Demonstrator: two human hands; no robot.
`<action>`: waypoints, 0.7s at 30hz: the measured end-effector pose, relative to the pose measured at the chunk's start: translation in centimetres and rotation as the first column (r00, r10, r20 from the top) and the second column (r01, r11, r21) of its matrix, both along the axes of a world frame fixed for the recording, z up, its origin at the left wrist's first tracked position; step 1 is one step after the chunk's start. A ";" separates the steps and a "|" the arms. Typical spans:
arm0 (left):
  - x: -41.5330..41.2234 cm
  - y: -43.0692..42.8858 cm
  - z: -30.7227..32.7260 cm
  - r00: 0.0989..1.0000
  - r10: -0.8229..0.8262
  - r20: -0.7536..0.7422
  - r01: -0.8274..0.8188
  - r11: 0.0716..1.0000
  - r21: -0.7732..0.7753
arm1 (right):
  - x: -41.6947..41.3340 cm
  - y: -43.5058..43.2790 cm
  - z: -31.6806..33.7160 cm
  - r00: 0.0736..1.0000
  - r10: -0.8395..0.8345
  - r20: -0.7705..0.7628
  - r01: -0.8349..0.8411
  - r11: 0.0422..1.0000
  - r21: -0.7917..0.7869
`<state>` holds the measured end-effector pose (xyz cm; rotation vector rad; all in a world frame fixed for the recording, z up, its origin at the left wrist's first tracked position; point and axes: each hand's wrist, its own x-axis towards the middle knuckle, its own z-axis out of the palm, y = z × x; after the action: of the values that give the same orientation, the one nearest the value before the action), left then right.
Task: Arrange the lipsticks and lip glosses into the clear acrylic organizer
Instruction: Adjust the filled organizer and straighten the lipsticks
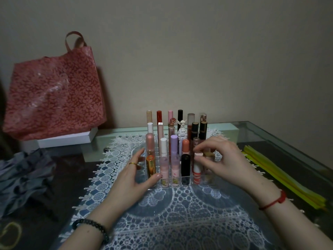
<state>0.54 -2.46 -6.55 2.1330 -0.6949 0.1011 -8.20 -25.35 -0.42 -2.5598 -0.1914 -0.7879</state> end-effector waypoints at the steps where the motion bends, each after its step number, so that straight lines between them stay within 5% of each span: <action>1: 0.0 0.0 0.0 1.000 0.002 0.000 -0.002 1.000 0.004 | 0.0 0.1 0.1 1.000 0.005 0.017 -0.005 1.000 -0.001; 11: -0.1 0.0 0.0 1.000 0.004 -0.007 -0.004 1.000 -0.028 | 0.8 2.1 0.0 1.000 0.007 -0.018 -0.010 0.980 -0.200; 21: -0.2 0.0 0.2 1.000 0.008 0.004 -0.008 1.000 -0.016 | 1.0 1.8 -0.2 1.000 0.012 0.004 -0.012 0.990 -0.142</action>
<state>0.35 -2.44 -6.30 2.1213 -0.6858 0.1145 -7.21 -23.56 -0.60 -2.6870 -0.2730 -0.8018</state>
